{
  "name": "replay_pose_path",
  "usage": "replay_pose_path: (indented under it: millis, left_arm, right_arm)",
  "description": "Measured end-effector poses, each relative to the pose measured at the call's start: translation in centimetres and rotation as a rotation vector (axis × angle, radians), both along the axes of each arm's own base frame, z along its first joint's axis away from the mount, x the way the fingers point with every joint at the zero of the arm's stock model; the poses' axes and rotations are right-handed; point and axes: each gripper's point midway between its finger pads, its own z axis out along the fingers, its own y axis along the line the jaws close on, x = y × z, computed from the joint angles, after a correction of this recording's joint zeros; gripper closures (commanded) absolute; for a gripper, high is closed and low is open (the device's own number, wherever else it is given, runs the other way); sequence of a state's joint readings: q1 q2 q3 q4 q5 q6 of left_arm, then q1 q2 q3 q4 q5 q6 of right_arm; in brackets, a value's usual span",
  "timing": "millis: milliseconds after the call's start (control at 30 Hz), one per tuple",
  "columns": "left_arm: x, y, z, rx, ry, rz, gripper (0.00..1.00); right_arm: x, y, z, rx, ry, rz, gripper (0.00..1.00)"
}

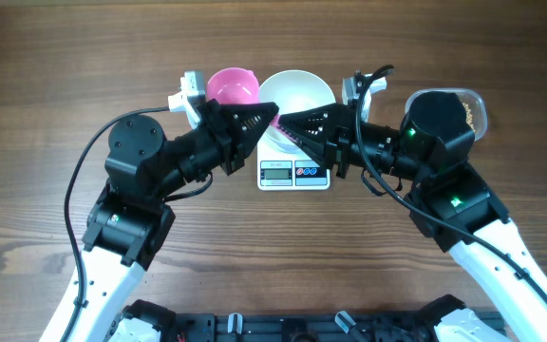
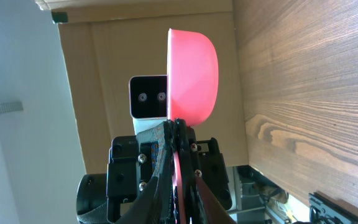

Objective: Scoop item into bowl and weigh 150g on scale
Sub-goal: 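Grasp the scoop handle with the right gripper above the scale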

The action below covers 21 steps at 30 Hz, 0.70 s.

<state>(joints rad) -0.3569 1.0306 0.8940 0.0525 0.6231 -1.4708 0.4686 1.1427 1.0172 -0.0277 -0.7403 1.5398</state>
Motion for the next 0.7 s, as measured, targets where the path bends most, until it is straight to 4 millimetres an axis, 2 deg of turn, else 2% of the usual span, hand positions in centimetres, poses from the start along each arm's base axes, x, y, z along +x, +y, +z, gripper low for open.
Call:
replay_pose_path:
  millis: [200,333,433,633,667,700]
  left_arm:
    - [0.0,0.0,0.01,0.0,0.0,0.0,0.96]
    - [-0.01,0.0,0.0,0.0,0.0,0.0,0.96]
    - [-0.01,-0.01,-0.02,0.0,0.001,-0.001,0.94]
    - [-0.05,-0.03,-0.05,0.002,0.001,-0.004,0.77]
    - [-0.05,-0.03,-0.05,0.002,0.001,-0.004,0.71]
    - [-0.05,-0.03,-0.05,0.001,0.001,-0.004,0.54]
  right_arm:
    - [0.0,0.0,-0.02,-0.001,0.001,0.0,0.89]
    - [-0.05,-0.02,-0.33,-0.008,0.014,0.0,0.96]
    - [-0.06,-0.03,-0.4,-0.011,0.012,0.001,0.96]
    - [-0.11,-0.05,-0.69,-0.029,-0.003,0.005,0.96]
    - [-0.11,-0.06,-0.77,-0.033,-0.009,0.006,0.96]
    - [-0.12,-0.06,-0.76,-0.036,-0.016,0.007,0.96]
